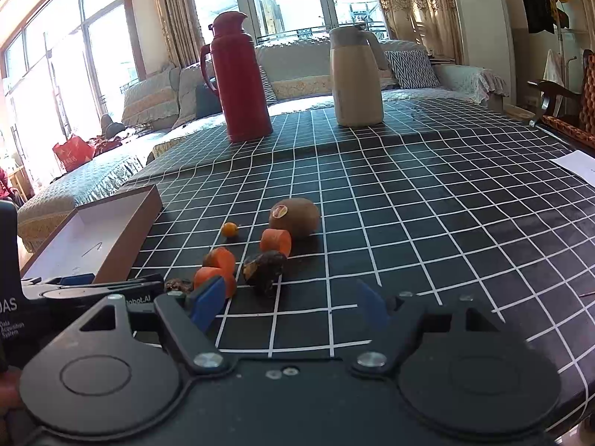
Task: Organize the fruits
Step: 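Grasp the brown round fruit with the left gripper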
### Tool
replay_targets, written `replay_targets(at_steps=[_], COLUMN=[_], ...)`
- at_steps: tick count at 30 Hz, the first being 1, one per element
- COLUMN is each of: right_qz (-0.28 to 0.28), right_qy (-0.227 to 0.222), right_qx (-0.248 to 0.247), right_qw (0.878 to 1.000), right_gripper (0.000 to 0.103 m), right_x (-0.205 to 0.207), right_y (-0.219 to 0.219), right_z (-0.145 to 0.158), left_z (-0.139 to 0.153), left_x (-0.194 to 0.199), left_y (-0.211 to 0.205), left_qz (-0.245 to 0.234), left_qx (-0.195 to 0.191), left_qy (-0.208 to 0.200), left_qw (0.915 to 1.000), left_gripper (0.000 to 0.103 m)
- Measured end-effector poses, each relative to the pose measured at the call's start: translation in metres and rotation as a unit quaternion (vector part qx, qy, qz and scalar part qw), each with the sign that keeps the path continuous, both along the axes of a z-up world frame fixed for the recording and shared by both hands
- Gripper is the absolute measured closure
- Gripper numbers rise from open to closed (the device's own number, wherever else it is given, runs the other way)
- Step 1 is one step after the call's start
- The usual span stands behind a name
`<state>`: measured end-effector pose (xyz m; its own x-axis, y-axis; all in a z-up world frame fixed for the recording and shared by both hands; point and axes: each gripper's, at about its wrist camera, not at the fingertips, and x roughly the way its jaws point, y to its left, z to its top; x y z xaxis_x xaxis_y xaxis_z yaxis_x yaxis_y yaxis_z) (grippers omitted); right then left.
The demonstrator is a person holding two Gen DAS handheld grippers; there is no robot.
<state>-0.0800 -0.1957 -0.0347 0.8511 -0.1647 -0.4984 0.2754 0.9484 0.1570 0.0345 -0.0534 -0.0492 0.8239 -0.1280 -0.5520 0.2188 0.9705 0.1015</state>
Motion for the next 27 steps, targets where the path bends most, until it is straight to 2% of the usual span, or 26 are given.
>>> replay_targets(at_steps=[3, 5, 10, 14, 16, 18, 20, 24, 27], right_qz=[0.000, 0.001, 0.003, -0.002, -0.005, -0.007, -0.008, -0.006, -0.005], right_qy=[-0.002, -0.002, -0.002, -0.002, -0.001, -0.002, -0.002, -0.002, -0.002], right_qx=[0.004, 0.008, 0.006, 0.005, 0.008, 0.010, 0.012, 0.014, 0.011], right_qw=[1.000, 1.000, 1.000, 1.000, 1.000, 1.000, 1.000, 1.000, 1.000], right_gripper=[0.026, 0.026, 0.026, 0.026, 0.026, 0.026, 0.026, 0.026, 0.026], right_x=[0.000, 0.001, 0.000, -0.002, -0.002, -0.003, -0.004, -0.003, -0.004], right_y=[-0.001, -0.002, -0.002, -0.004, -0.006, -0.007, -0.008, -0.008, -0.006], right_z=[0.000, -0.001, -0.001, -0.001, -0.001, -0.001, -0.001, -0.002, -0.001], left_z=[0.006, 0.008, -0.003, -0.005, -0.005, -0.006, -0.009, -0.013, -0.021], left_x=[-0.010, -0.014, -0.005, 0.000, -0.002, -0.002, 0.000, 0.003, 0.011], left_y=[-0.003, -0.007, -0.024, -0.026, -0.025, -0.025, -0.022, -0.030, -0.033], left_qz=[-0.009, -0.025, -0.059, -0.055, -0.055, -0.057, -0.053, -0.063, -0.053], left_qx=[0.010, 0.014, 0.016, 0.003, -0.005, -0.010, -0.021, -0.011, -0.013], left_qy=[-0.035, -0.044, 0.001, 0.006, 0.007, 0.012, 0.020, 0.022, 0.053], left_qw=[0.9993, 0.9986, 0.9981, 0.9984, 0.9984, 0.9983, 0.9982, 0.9977, 0.9971], left_gripper=[0.021, 0.021, 0.021, 0.021, 0.031, 0.055, 0.057, 0.056, 0.052])
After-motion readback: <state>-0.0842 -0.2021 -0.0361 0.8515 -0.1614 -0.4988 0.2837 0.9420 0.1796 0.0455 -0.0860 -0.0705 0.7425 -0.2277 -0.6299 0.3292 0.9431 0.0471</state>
